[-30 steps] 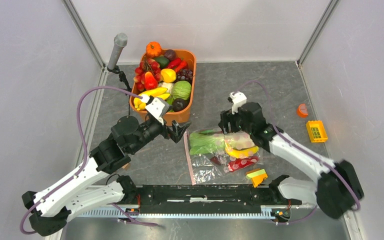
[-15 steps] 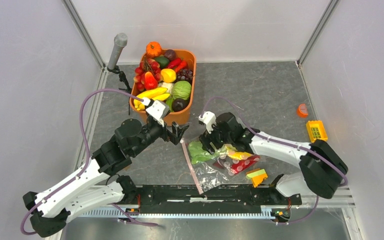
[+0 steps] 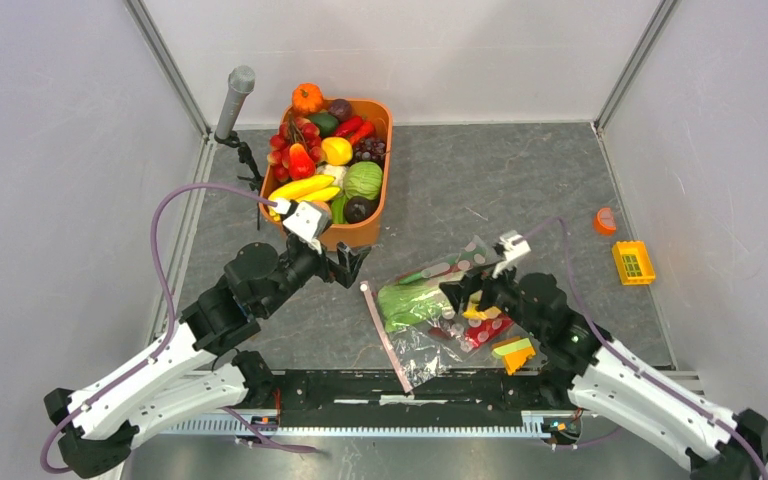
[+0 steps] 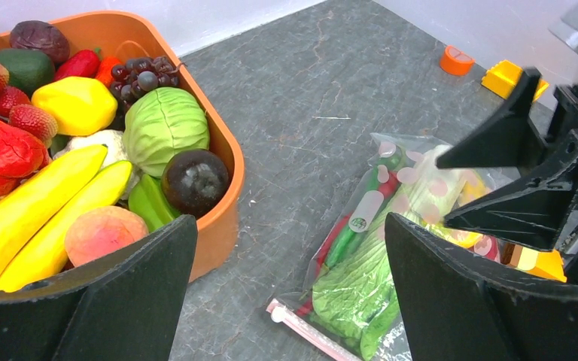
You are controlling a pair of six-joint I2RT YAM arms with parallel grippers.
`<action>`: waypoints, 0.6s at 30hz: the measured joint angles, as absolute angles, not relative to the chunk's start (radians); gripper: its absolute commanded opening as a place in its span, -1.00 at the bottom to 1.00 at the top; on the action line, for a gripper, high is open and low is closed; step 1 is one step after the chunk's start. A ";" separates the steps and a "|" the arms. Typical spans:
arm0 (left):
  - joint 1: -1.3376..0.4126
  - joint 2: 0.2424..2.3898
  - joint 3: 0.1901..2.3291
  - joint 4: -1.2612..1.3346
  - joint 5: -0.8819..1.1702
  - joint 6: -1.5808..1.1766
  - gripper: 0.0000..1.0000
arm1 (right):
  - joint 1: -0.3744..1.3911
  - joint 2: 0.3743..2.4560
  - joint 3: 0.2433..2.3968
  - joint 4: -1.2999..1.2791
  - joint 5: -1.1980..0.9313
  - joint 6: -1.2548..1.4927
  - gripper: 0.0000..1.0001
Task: Place the food in the zip-top bag and seal the zipper
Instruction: Place the zipper food storage bag at the center of the board.
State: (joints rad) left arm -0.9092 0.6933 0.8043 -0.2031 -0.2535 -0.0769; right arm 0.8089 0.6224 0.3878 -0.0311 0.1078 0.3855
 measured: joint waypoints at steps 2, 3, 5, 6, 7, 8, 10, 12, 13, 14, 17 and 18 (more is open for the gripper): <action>-0.909 0.701 0.802 -0.200 -0.253 -0.079 1.00 | 0.809 0.501 0.319 -0.102 0.171 0.488 0.96; -0.909 0.708 0.802 -0.198 -0.252 -0.081 1.00 | 0.809 0.466 0.308 -0.135 0.197 0.526 0.96; -0.909 0.726 0.802 -0.191 -0.251 -0.084 1.00 | 0.809 0.415 0.305 -0.215 0.263 0.601 0.96; -0.909 0.736 0.802 -0.186 -0.249 -0.086 1.00 | 0.809 0.404 0.306 -0.239 0.286 0.625 0.96; -0.909 0.749 0.802 -0.186 -0.246 -0.086 1.00 | 0.809 0.400 0.308 -0.270 0.311 0.650 0.95; -0.909 0.760 0.802 -0.187 -0.244 -0.088 1.00 | 0.808 0.402 0.311 -0.292 0.326 0.666 0.94; -0.909 0.774 0.802 -0.190 -0.242 -0.093 1.00 | 0.808 0.424 0.318 -0.344 0.347 0.696 0.94; -0.909 0.776 0.802 -0.191 -0.242 -0.095 1.00 | 0.808 0.455 0.326 -0.377 0.350 0.712 0.95; -0.909 0.775 0.802 -0.192 -0.242 -0.097 1.00 | 0.808 0.474 0.326 -0.385 0.350 0.717 0.96; -0.909 0.775 0.802 -0.192 -0.243 -0.098 1.00 | 0.808 0.495 0.326 -0.387 0.349 0.719 0.96; -0.909 0.775 0.802 -0.192 -0.243 -0.104 0.99 | 0.808 0.566 0.326 -0.368 0.344 0.716 0.96; -0.909 0.775 0.802 -0.192 -0.243 -0.104 1.00 | 0.808 0.594 0.326 -0.349 0.340 0.710 0.96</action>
